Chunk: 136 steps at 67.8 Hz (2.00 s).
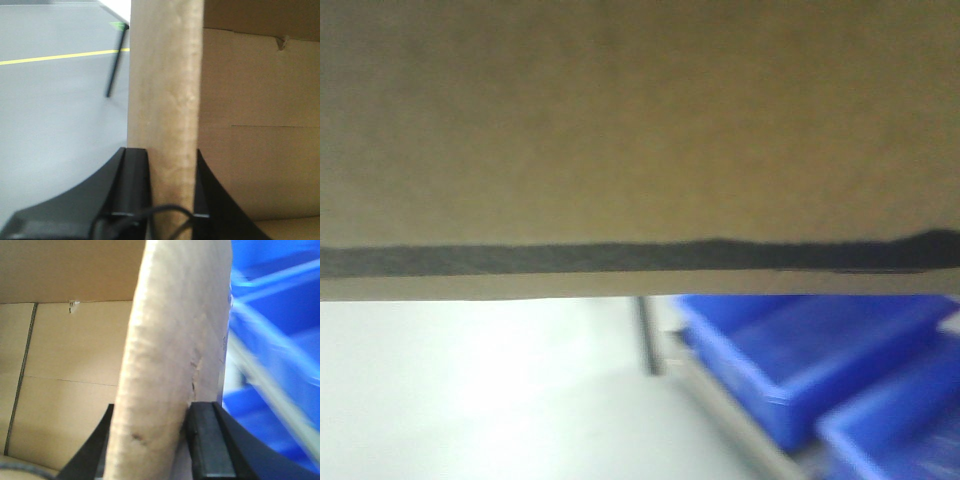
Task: Grab box from left shelf to table start
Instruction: 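Hold the box with both grippers while the base turns away from the shelf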
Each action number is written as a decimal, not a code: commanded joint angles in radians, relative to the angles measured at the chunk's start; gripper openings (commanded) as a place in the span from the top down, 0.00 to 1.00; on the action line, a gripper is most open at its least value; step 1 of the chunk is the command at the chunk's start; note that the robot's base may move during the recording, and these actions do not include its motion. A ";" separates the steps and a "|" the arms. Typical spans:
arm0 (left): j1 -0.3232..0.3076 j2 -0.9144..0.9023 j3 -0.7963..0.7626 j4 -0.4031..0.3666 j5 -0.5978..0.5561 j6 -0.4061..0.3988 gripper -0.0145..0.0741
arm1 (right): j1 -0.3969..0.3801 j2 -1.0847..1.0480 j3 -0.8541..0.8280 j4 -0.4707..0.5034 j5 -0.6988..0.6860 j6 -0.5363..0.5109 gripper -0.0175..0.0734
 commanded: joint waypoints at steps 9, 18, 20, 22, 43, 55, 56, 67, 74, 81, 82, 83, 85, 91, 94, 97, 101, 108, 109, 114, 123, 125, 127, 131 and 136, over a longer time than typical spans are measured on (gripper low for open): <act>0.001 0.003 -0.040 -0.003 -0.207 -0.027 0.94 | -0.006 0.021 -0.028 -0.062 -0.139 0.003 0.74; 0.001 0.003 -0.040 -0.004 -0.207 -0.027 0.94 | -0.006 0.021 -0.028 -0.062 -0.139 0.003 0.74; 0.001 0.003 -0.040 -0.004 -0.207 -0.027 0.94 | -0.006 0.021 -0.028 -0.062 -0.139 0.003 0.74; 0.001 0.003 -0.040 -0.004 -0.207 -0.027 0.94 | -0.006 0.021 -0.028 -0.062 -0.139 0.003 0.74; 0.001 0.003 -0.040 -0.004 -0.207 -0.027 0.95 | -0.006 0.021 -0.028 -0.062 -0.139 0.003 0.74; 0.001 0.003 -0.040 -0.005 -0.207 -0.027 0.95 | -0.006 0.021 -0.028 -0.062 -0.139 0.003 0.74; 0.001 0.003 -0.040 -0.005 -0.207 -0.027 0.95 | -0.006 0.021 -0.028 -0.062 -0.139 0.003 0.74; 0.001 0.003 -0.040 -0.005 -0.207 -0.027 0.95 | -0.006 0.021 -0.028 -0.062 -0.139 0.003 0.74; 0.001 0.003 -0.040 -0.005 -0.207 -0.027 0.95 | -0.006 0.021 -0.028 -0.062 -0.139 0.003 0.74; 0.001 0.003 -0.040 -0.005 -0.207 -0.027 0.95 | -0.006 0.021 -0.028 -0.062 -0.139 0.003 0.74; 0.001 0.003 -0.040 -0.005 -0.207 -0.027 0.95 | -0.006 0.021 -0.028 -0.062 -0.139 0.003 0.74; 0.001 0.003 -0.040 -0.005 -0.207 -0.027 0.95 | -0.006 0.021 -0.028 -0.062 -0.139 0.003 0.74; 0.001 0.003 -0.040 -0.005 -0.207 -0.027 0.95 | -0.006 0.021 -0.028 -0.062 -0.139 0.003 0.74; 0.001 0.003 -0.040 -0.005 -0.207 -0.027 0.95 | -0.006 0.021 -0.028 -0.062 -0.139 0.003 0.74; 0.001 0.003 -0.040 -0.005 -0.207 -0.027 0.95 | -0.006 0.021 -0.028 -0.062 -0.139 0.003 0.74; 0.001 0.003 -0.040 -0.005 -0.207 -0.027 0.95 | -0.006 0.021 -0.028 -0.062 -0.139 0.003 0.74; 0.001 0.003 -0.040 -0.005 -0.207 -0.027 0.95 | -0.006 0.021 -0.028 -0.062 -0.139 0.003 0.74; 0.001 0.003 -0.040 -0.005 -0.207 -0.027 0.95 | -0.006 0.021 -0.028 -0.062 -0.139 0.003 0.74; 0.001 0.003 -0.040 -0.005 -0.207 -0.027 0.95 | -0.006 0.021 -0.028 -0.062 -0.139 0.003 0.74; 0.001 0.003 -0.040 -0.005 -0.207 -0.027 0.95 | -0.006 0.021 -0.028 -0.062 -0.139 0.003 0.74; 0.001 0.003 -0.040 -0.005 -0.207 -0.027 0.95 | -0.006 0.021 -0.028 -0.062 -0.139 0.003 0.74; 0.001 0.003 -0.040 -0.005 -0.207 -0.027 0.95 | -0.006 0.021 -0.028 -0.062 -0.139 0.003 0.74; 0.001 0.003 -0.040 -0.005 -0.207 -0.027 0.95 | -0.006 0.021 -0.028 -0.062 -0.139 0.003 0.74; 0.001 0.003 -0.040 -0.005 -0.207 -0.027 0.95 | -0.006 0.021 -0.028 -0.062 -0.139 0.003 0.74; 0.001 0.003 -0.040 -0.005 -0.207 -0.027 0.95 | -0.006 0.021 -0.028 -0.062 -0.139 0.003 0.74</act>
